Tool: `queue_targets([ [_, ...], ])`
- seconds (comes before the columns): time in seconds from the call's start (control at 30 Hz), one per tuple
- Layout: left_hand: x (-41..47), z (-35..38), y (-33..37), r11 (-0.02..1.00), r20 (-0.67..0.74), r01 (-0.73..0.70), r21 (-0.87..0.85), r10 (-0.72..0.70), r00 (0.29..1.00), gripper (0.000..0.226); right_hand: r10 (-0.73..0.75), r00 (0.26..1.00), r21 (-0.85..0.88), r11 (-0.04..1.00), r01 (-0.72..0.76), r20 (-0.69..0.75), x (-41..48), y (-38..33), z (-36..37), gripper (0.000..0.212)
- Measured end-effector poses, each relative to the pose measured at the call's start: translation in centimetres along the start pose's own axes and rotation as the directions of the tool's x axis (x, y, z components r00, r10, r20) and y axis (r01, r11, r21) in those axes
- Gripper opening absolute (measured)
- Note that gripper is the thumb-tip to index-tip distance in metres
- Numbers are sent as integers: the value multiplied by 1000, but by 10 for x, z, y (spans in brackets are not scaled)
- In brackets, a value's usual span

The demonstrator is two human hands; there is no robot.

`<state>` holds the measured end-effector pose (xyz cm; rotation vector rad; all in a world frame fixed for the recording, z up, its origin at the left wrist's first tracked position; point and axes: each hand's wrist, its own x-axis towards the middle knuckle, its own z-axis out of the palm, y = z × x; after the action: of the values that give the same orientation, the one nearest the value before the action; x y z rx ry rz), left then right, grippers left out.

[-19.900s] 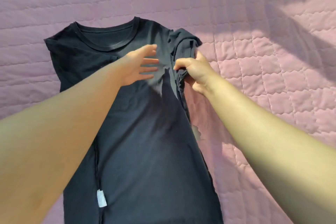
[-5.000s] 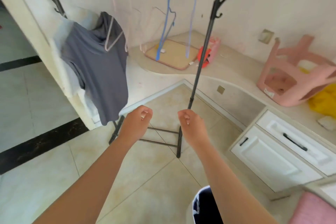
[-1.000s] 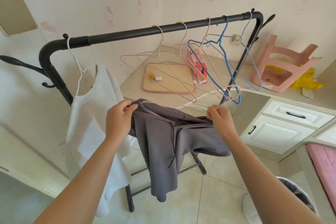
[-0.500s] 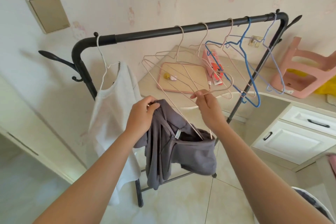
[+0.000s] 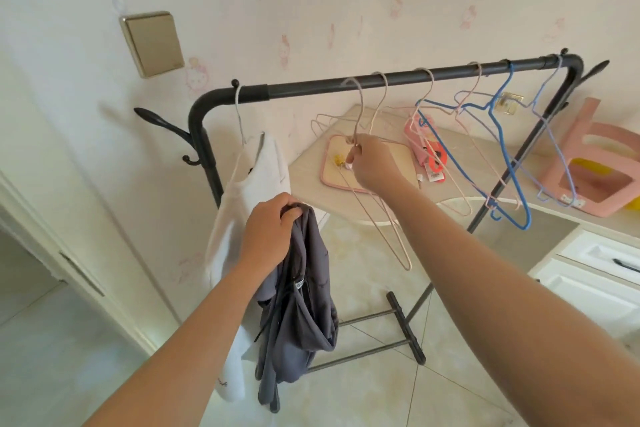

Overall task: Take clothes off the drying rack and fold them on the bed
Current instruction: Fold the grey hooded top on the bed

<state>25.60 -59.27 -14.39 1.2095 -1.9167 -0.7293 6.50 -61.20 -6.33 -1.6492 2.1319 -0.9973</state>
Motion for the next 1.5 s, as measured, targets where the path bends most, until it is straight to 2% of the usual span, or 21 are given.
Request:
queue_targets([
  [0.13,3,-16,-2,999,-29,26,-37,-27,999,15,73,997,169,983,-70,-7,26,-25,5,30],
  [0.23,0,-25,-3,999,-19,12,-44,-13,1000,15,169,984,276,945,-178,55,39,-38,13,25],
  [0.4,-8,-32,-10,997,14,20,-80,-19,1000,15,272,954,348,888,-299,124,47,-35,35,18],
  [0.5,-13,-33,-13,994,62,23,-103,-17,998,15,240,966,331,908,-258,94,49,-22,50,22],
  [0.63,-15,-24,-14,997,216,-12,-78,29,976,15,189,977,298,931,-209,95,36,-4,56,28],
  [0.77,-17,-5,-9,995,331,-48,-88,75,941,15,141,987,172,973,-151,71,9,19,46,27],
  [0.87,-21,11,-2,989,430,-92,-117,134,893,11,126,992,134,983,-127,18,-16,36,29,32],
  [0.97,-23,27,11,978,505,-141,-155,201,839,11,118,992,230,968,-103,-49,-46,48,10,27],
  [1.07,-29,48,31,958,562,-192,-212,280,778,11,174,979,283,949,-138,-104,-87,68,-12,29],
  [1.17,-39,76,54,934,619,-221,-280,352,703,11,268,954,244,942,-230,-137,-143,104,-32,33],
  [1.33,-70,120,98,890,666,-250,-382,453,593,16,467,879,42,884,-465,-97,-249,170,-52,33],
  [1.4,-85,138,118,870,673,-280,-406,492,552,14,544,836,11,839,-545,-78,-289,192,-59,34],
  [1.5,-112,164,149,835,671,-317,-449,550,497,14,686,726,6,727,-687,-46,-348,223,-65,37],
])
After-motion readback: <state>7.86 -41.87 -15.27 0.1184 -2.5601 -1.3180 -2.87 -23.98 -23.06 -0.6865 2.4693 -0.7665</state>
